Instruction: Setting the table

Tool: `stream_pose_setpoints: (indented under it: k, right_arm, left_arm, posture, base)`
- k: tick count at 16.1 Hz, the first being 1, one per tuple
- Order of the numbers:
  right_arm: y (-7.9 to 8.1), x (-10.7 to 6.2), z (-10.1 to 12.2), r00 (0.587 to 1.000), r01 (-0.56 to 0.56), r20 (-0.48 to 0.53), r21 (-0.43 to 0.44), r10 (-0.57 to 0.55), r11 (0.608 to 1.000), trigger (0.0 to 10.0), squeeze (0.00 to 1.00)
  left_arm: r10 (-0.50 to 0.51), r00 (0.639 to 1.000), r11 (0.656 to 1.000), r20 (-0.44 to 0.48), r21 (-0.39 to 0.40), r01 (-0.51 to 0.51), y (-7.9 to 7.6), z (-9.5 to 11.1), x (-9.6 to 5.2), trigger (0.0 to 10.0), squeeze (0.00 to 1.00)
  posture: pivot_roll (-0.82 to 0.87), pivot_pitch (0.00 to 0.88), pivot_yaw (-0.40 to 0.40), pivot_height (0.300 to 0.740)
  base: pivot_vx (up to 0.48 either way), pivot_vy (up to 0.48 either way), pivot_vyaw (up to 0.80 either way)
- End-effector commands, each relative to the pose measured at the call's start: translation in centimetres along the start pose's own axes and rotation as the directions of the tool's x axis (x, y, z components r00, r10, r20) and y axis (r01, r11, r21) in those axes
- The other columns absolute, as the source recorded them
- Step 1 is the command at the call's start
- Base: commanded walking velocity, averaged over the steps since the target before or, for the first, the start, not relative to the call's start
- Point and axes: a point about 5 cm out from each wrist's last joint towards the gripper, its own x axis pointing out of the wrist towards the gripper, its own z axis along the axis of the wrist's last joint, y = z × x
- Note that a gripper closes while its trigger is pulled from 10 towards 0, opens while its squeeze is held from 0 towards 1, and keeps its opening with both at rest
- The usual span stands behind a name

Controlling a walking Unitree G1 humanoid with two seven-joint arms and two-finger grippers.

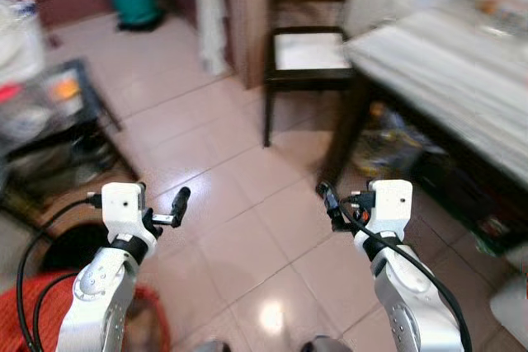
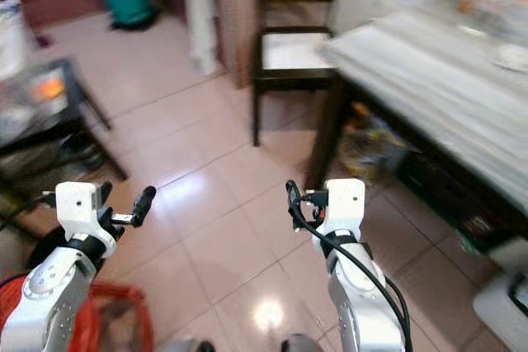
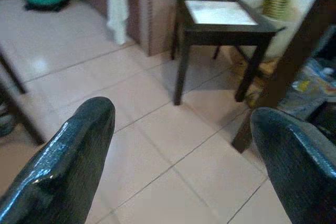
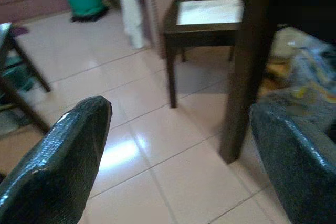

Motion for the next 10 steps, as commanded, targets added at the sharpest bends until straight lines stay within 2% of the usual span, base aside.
stream_pose_setpoints:
  k: [1,3,4,5,6,10]
  right_arm:
    - [-0.77,-0.25,-0.17,1.0,0.024,-0.01,-0.018,-0.025,1.0,10.0,0.0]
    - [-0.68,-0.14,0.06,0.999,0.041,-0.013,-0.022,-0.041,0.999,10.0,0.0]
    - [-0.83,0.11,0.07,0.997,0.068,-0.025,-0.058,-0.069,0.996,10.0,0.0]
    - [-0.92,0.22,0.04,0.997,0.077,-0.022,-0.076,-0.079,0.994,10.0,0.0]
    - [-0.83,0.3,-0.07,0.998,0.062,-0.028,-0.017,-0.062,0.998,10.0,0.0]
    - [-0.68,0.07,0.01,0.998,0.027,-0.047,-0.062,-0.03,0.998,10.0,0.0]
  left_arm:
    - [0.004,1.0,1.0,-0.016,-0.006,-0.004,-0.48,-0.52,-0.1,10.0,0.0]
    - [0.084,0.995,0.996,-0.054,0.01,-0.084,0.04,-1.05,-0.04,10.0,0.0]
    - [0.111,0.991,0.994,-0.073,-0.014,-0.112,0.2,-1.24,0.07,10.0,0.0]
    - [0.108,0.99,0.993,-0.09,-0.04,-0.112,0.18,-1.3,0.12,10.0,0.0]
    - [0.11,0.99,0.993,-0.084,-0.034,-0.113,0.19,-1.09,0.17,10.0,0.0]
    - [0.104,0.993,0.995,-0.059,-0.004,-0.104,-0.08,-0.58,0.41,10.0,0.0]
  posture:
    - [-0.15,0.161,0.02,0.74]
    - [-0.15,0.161,0.02,0.74]
    - [-0.15,0.158,0.015,0.74]
    - [-0.15,0.158,0.015,0.74]
    - [-0.15,0.158,0.015,0.74]
    - [-0.15,0.158,0.015,0.74]
  base:
    - [0.0,0.0,0.0]
    - [0.0,0.0,0.0]
    - [0.0,0.0,0.0]
    - [0.0,0.0,0.0]
    - [0.0,0.0,0.0]
    - [0.0,0.0,0.0]
